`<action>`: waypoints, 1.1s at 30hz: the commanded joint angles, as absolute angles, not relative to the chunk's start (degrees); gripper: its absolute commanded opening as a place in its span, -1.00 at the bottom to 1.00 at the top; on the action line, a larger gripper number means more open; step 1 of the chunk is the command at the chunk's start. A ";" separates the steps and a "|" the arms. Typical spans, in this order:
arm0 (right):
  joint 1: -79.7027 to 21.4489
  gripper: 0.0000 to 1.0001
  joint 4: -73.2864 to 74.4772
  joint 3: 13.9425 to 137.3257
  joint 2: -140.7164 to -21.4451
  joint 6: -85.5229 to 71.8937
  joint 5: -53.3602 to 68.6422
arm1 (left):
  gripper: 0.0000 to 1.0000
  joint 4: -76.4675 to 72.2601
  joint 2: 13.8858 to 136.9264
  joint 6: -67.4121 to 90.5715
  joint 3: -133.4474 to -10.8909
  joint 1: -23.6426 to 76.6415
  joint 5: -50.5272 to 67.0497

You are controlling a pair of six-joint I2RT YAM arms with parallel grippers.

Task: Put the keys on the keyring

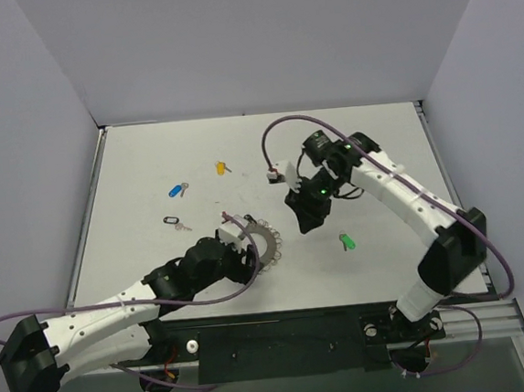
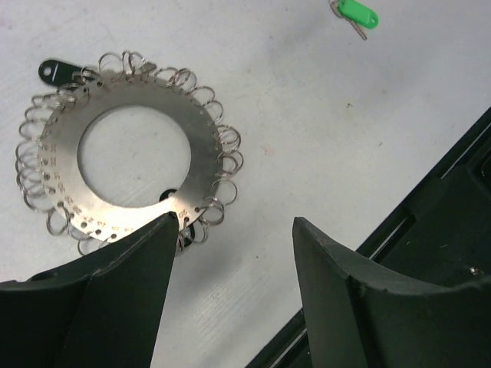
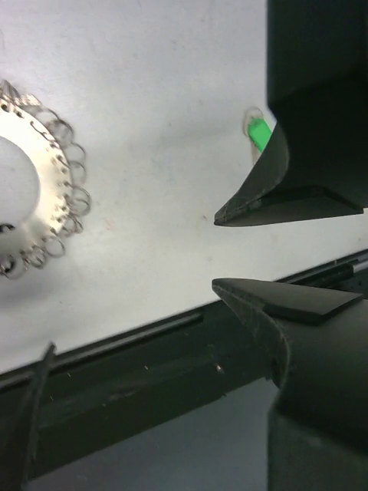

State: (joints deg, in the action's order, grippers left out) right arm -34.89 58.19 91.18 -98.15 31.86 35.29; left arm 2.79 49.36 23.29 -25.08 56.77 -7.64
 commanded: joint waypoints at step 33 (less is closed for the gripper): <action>-10.46 -0.03 33.92 58.36 -70.05 21.35 58.62 | -0.09 30.59 98.88 40.62 -68.38 66.36 -25.68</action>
State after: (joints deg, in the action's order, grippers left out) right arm -10.81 33.71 58.54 -69.87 20.97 56.03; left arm 28.23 99.24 41.74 -65.73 66.08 -23.94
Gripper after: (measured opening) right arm 0.489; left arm 0.465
